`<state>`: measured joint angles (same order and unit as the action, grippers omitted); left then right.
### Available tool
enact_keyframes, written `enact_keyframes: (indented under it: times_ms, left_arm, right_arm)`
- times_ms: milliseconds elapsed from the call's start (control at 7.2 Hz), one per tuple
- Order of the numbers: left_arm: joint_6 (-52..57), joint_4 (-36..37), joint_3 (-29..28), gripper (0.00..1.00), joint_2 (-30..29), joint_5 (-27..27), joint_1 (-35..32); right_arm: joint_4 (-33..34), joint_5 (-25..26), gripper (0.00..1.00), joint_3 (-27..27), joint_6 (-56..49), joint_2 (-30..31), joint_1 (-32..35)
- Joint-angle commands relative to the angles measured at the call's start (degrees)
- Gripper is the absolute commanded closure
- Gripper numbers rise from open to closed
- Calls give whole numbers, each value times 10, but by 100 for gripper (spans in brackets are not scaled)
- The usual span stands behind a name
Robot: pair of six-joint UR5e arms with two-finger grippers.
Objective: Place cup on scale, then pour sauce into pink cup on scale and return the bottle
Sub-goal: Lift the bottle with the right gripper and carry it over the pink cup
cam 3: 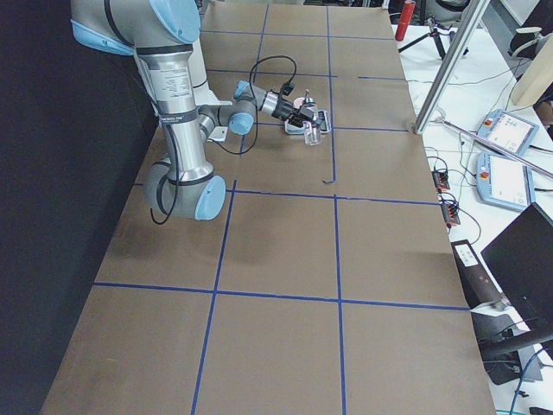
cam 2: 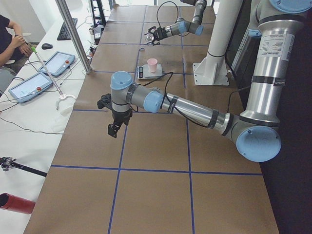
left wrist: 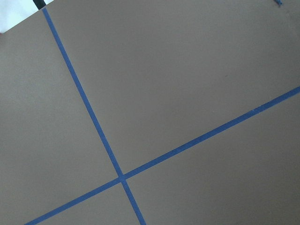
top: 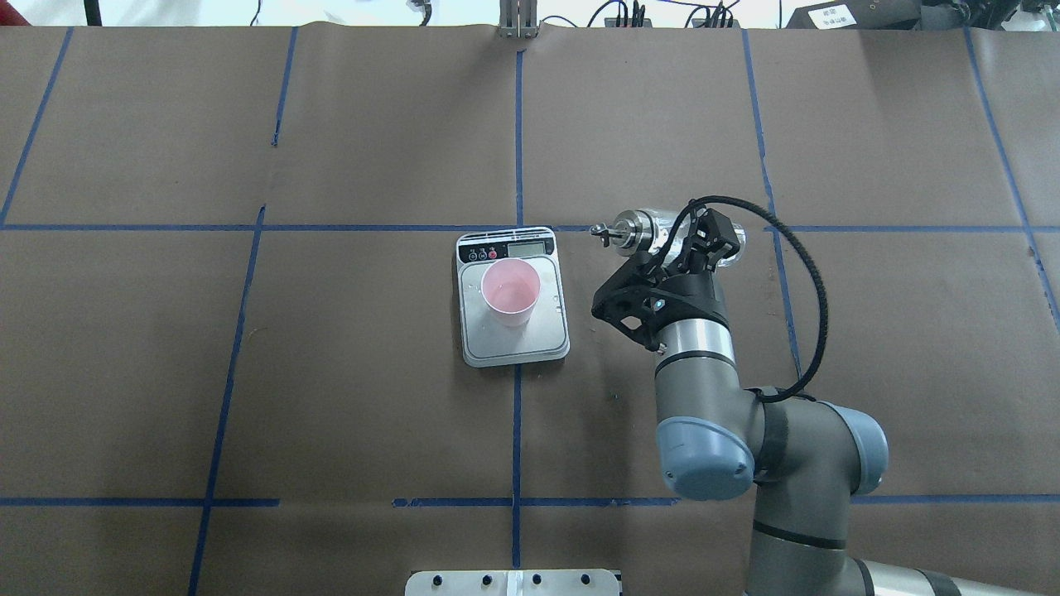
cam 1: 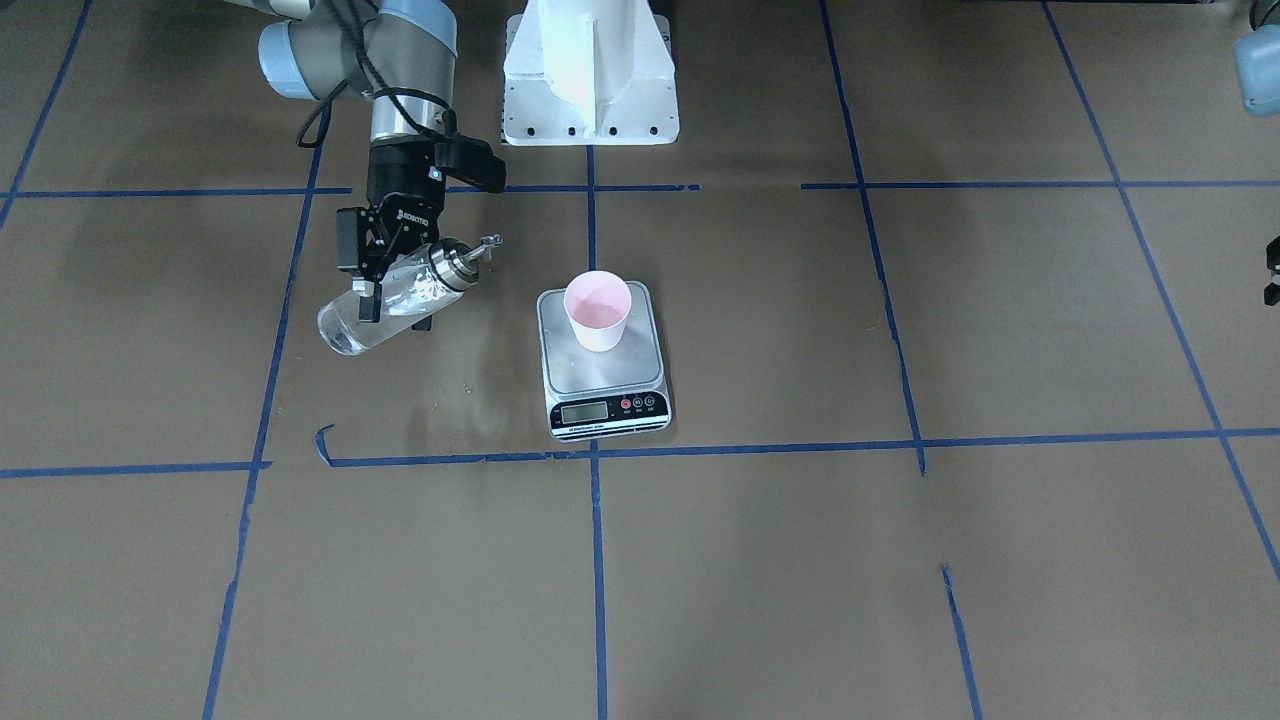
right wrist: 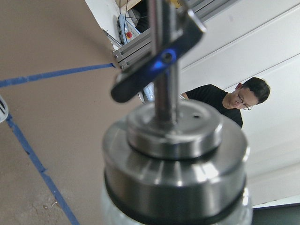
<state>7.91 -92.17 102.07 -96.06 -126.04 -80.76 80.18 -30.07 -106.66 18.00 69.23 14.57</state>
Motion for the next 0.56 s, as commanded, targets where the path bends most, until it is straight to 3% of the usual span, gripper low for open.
enact_keyframes:
  times_ms: [0,278,417]
  left_arm:
    - [0,-1,-1,0,1,0,-1]
    - [-3,-1,-6,0,0,-1,-2]
    - [-3,-1,-8,0,0,-1,-2]
  right_arm:
    - [144,41,100,7,-12,-37,-22]
    - [175,137,100,8,-196,-49,-44]
    - [176,160,100,31,-213,-62,-45]
